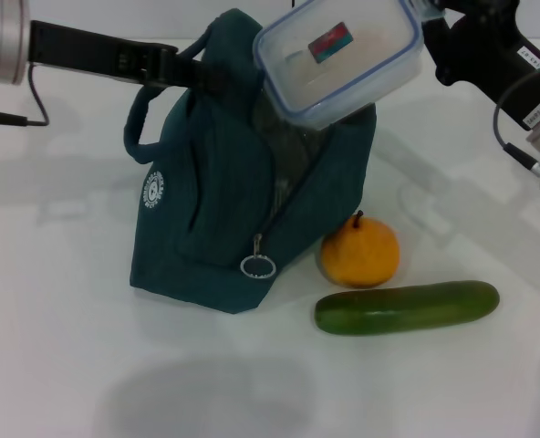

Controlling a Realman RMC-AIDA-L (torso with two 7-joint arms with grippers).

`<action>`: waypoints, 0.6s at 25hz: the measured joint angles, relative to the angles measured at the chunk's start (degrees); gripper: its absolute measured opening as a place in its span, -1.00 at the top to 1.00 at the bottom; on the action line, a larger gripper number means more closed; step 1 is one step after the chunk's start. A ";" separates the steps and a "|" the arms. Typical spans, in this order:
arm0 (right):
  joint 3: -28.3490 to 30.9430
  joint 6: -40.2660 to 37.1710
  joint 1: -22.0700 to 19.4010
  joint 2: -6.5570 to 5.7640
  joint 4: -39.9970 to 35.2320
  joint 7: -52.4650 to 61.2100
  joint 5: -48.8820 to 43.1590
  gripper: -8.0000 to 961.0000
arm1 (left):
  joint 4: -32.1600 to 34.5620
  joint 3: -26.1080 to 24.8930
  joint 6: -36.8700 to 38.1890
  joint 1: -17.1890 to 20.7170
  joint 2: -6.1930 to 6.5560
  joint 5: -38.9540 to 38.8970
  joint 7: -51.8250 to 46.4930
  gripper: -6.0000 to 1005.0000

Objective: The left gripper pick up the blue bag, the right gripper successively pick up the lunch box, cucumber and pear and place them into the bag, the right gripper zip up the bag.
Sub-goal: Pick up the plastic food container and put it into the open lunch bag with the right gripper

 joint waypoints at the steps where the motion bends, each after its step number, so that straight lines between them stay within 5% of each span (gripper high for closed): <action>1: -0.03 0.10 0.37 0.00 -0.01 -0.20 -0.64 0.78 | -0.31 0.11 0.00 -0.23 0.00 -0.03 0.05 0.88; 15: -1.58 3.64 2.44 0.01 -0.08 -0.54 -8.29 0.78 | -0.99 -0.01 0.12 -0.73 0.33 -0.21 0.19 0.88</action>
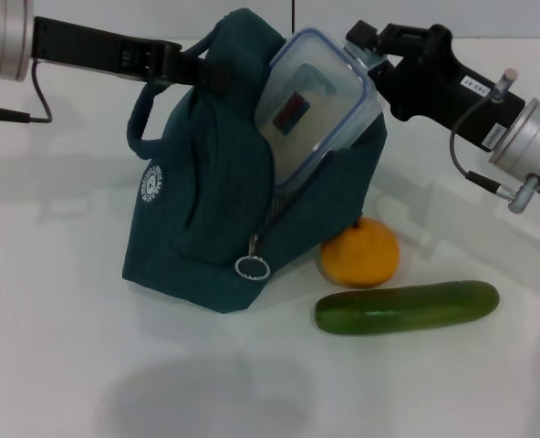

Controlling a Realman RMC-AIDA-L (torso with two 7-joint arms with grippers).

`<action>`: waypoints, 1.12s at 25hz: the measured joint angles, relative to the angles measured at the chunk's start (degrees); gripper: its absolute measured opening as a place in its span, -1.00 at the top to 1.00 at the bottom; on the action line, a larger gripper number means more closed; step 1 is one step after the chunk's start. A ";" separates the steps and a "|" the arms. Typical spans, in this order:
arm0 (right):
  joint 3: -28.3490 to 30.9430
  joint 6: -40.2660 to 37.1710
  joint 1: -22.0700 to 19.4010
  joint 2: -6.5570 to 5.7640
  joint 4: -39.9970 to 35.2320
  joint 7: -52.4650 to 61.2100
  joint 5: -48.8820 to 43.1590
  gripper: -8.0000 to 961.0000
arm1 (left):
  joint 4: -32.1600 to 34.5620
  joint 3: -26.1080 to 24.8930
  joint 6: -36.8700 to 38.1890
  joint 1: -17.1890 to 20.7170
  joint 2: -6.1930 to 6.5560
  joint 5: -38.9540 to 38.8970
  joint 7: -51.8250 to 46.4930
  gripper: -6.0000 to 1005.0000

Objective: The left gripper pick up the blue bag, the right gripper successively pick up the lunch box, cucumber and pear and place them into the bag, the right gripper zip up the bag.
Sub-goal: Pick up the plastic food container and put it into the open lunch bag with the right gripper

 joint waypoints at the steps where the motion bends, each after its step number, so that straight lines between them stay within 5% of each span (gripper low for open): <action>1: 0.22 0.25 0.06 -0.01 -0.44 -0.01 -0.02 0.78 | 0.00 0.08 0.06 -0.01 0.00 -0.01 0.00 0.88; 11: -3.15 1.91 3.59 0.00 -1.10 -0.03 -3.25 0.78 | 0.00 0.19 0.12 -1.05 -0.15 -0.02 0.00 0.88; 28: -5.65 5.18 3.19 0.00 -3.76 -0.03 -4.03 0.78 | 0.00 0.21 0.29 -0.88 -0.13 -0.03 0.02 0.88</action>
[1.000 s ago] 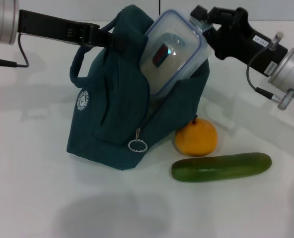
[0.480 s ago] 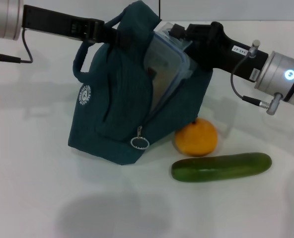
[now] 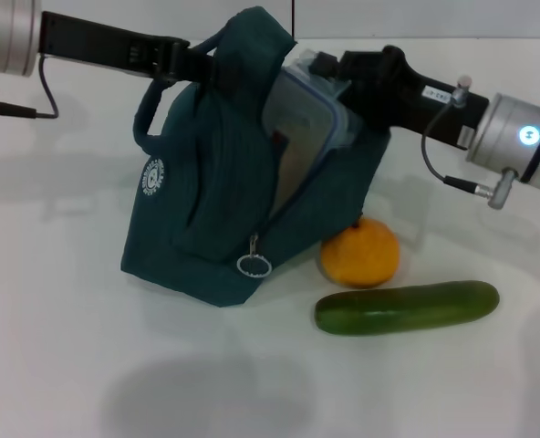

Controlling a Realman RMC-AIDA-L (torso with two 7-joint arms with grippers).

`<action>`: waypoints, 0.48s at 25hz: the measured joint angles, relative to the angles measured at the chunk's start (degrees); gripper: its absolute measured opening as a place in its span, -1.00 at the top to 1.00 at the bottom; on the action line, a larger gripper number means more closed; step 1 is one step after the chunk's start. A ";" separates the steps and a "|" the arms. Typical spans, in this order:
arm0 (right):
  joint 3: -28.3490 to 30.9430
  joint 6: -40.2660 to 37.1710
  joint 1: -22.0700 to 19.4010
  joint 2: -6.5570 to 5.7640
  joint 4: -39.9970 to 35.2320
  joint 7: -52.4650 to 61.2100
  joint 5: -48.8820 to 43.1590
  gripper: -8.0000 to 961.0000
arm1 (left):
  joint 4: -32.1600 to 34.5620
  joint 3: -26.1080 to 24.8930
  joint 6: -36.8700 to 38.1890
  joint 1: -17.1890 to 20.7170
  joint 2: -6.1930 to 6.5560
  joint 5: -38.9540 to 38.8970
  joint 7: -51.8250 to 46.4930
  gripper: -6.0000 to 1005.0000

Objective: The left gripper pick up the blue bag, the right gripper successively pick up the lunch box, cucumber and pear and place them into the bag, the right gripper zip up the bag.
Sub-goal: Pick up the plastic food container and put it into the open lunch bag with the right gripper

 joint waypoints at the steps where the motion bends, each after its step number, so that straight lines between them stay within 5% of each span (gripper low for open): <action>1: -0.08 -0.22 0.50 0.00 -0.03 0.00 0.00 0.78 | -0.13 0.05 0.02 0.07 0.00 0.00 0.12 0.88; 12: -4.10 0.64 3.59 0.00 0.05 0.25 -0.01 0.78 | -0.60 0.08 0.10 -0.19 0.00 0.00 0.52 0.87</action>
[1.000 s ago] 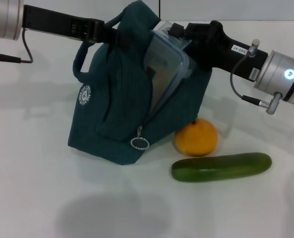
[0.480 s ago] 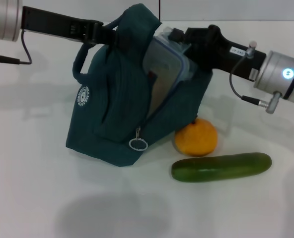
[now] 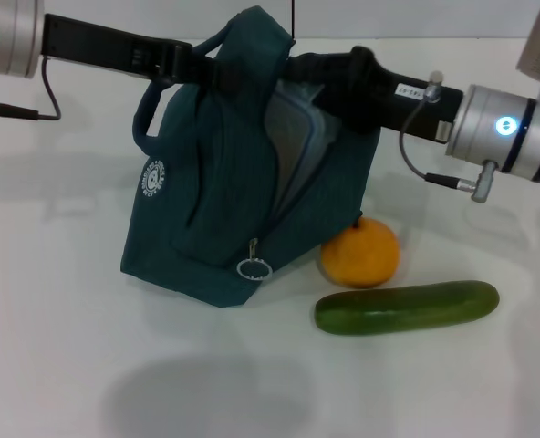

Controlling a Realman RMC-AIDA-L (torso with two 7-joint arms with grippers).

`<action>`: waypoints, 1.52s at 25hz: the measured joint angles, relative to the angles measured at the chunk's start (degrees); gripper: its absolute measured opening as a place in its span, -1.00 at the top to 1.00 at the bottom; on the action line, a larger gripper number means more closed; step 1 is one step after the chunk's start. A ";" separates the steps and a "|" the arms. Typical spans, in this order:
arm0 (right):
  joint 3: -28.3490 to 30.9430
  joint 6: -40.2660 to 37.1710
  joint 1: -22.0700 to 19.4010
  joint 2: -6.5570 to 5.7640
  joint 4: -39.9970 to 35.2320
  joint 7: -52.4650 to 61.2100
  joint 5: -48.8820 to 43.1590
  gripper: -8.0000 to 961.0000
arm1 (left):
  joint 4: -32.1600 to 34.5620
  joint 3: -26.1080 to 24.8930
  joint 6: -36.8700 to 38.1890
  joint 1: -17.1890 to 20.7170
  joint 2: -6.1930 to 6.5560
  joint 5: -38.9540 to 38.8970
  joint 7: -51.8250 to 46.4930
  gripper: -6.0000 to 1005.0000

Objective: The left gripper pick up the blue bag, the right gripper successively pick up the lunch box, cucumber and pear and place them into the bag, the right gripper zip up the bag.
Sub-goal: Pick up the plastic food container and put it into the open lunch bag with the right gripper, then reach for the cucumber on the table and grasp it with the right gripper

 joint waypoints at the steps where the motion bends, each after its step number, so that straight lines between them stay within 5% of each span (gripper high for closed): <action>1: -0.43 0.11 0.20 0.00 -0.02 0.00 0.00 0.78 | -0.01 -0.04 0.01 0.00 0.02 0.00 0.00 0.87; 19: -9.66 7.54 2.17 0.00 -6.15 -0.07 0.24 0.78 | -0.02 0.02 0.17 -0.47 0.48 -0.60 -0.60 0.87; 38: -12.38 9.06 2.96 0.00 -9.29 -0.24 0.50 0.67 | -3.13 -0.28 -1.93 -1.20 1.76 -0.26 1.77 0.87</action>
